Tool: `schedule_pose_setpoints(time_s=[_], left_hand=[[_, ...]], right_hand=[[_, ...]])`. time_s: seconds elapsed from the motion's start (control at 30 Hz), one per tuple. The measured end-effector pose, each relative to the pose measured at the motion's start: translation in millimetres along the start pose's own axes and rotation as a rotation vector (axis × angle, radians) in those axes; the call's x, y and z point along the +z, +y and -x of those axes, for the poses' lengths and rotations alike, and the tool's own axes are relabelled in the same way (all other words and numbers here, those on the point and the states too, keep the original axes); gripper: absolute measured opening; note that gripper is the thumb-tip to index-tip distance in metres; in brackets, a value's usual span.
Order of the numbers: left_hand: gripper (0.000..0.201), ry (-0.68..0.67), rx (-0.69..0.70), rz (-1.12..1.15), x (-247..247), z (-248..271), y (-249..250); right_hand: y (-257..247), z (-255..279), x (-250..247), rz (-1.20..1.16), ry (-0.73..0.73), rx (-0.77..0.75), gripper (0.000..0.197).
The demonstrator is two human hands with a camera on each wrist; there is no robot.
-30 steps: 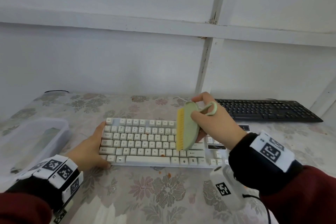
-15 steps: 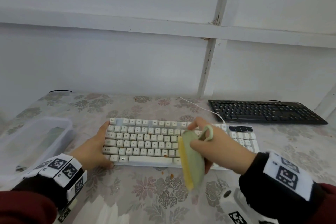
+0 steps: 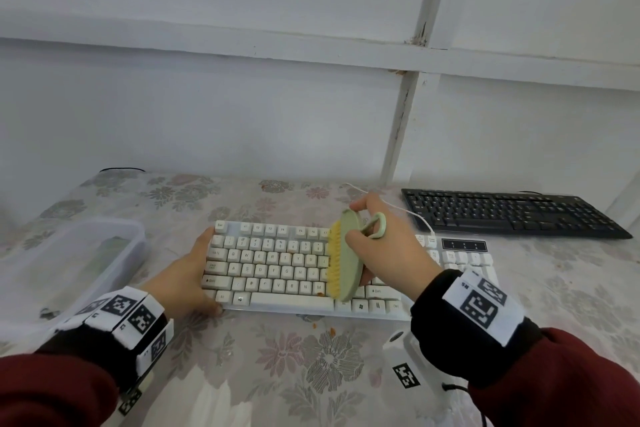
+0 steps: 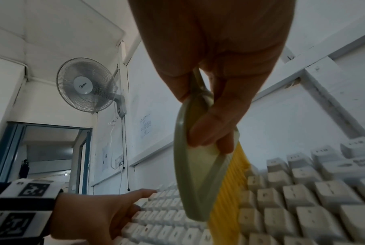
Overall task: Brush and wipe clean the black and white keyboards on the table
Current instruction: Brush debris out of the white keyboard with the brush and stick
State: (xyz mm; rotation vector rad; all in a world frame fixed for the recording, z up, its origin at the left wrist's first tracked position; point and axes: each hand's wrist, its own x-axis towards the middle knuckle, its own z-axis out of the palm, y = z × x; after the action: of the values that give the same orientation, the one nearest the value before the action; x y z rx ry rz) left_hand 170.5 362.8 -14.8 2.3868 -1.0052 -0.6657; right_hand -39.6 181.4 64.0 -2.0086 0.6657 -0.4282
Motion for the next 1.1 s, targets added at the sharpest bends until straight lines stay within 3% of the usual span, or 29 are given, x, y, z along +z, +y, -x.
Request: schedule_pose_setpoints(time_s=[0.43, 0.5, 0.67, 0.77, 0.93, 1.1], left_hand=[[0.123, -0.009, 0.007, -0.013, -1.7, 5.1, 6.4], [0.123, -0.011, 0.009, -0.013, -1.5, 5.2, 6.2], [0.124, -0.006, 0.008, -0.002, -1.2, 3.0, 4.4], [0.124, -0.008, 0.004, -0.006, -1.1, 3.2, 4.0], [0.125, -0.003, 0.007, -0.003, -0.5, 1.6, 0.8], [0.125, -0.005, 0.000, -0.009, -0.3, 1.2, 1.2]], right_hand=[[14.0, 31.1, -6.9, 0.000, -0.242, 0.111, 0.026], [6.4, 30.2, -13.0, -0.031, -0.217, 0.110, 0.024], [-5.4, 6.9, -20.6, -0.158, 0.010, 0.058, 0.024], [-2.8, 1.0, -14.3, -0.114, 0.038, 0.037, 0.026], [11.1, 16.1, -3.1, -0.011, -0.112, 0.043, 0.027], [9.8, 29.5, -11.3, -0.052, -0.223, 0.108, 0.026]])
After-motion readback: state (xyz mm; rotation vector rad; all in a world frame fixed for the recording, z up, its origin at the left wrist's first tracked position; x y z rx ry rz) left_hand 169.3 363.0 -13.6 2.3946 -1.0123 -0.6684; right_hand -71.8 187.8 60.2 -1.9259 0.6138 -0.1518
